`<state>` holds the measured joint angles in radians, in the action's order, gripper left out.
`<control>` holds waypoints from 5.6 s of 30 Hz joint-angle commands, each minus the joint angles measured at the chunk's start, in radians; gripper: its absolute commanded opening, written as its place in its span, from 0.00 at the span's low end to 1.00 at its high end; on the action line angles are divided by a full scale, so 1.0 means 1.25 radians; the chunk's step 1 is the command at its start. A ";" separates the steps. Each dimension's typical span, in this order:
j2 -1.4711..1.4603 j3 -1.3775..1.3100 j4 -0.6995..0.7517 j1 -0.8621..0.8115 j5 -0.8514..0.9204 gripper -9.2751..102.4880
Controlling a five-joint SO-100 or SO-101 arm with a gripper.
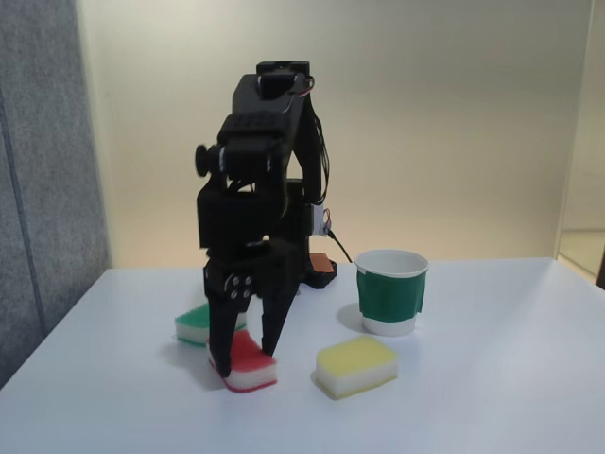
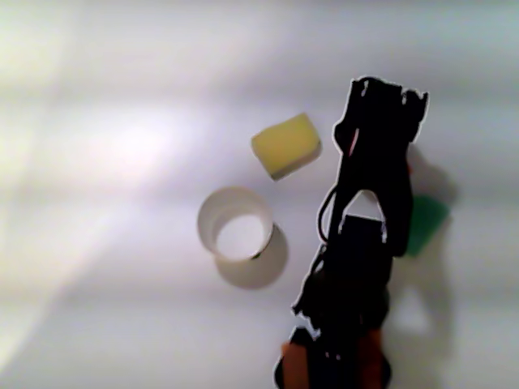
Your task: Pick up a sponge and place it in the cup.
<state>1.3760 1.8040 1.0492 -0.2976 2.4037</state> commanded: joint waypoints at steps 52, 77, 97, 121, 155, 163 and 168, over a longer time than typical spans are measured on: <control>0.643 0.025 0.422 0.665 -1.533 0.08; 0.626 0.123 0.301 0.625 -1.424 0.38; 0.774 0.090 0.318 0.474 -1.465 0.08; 1.273 0.482 -0.037 0.071 -1.810 0.08; 1.509 0.944 0.085 0.142 -1.930 0.08; 1.509 1.022 0.126 0.169 -1.908 0.08; 1.509 1.031 0.207 0.179 -1.912 0.08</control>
<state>3.2490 3.0925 1.2579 -0.0752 0.0123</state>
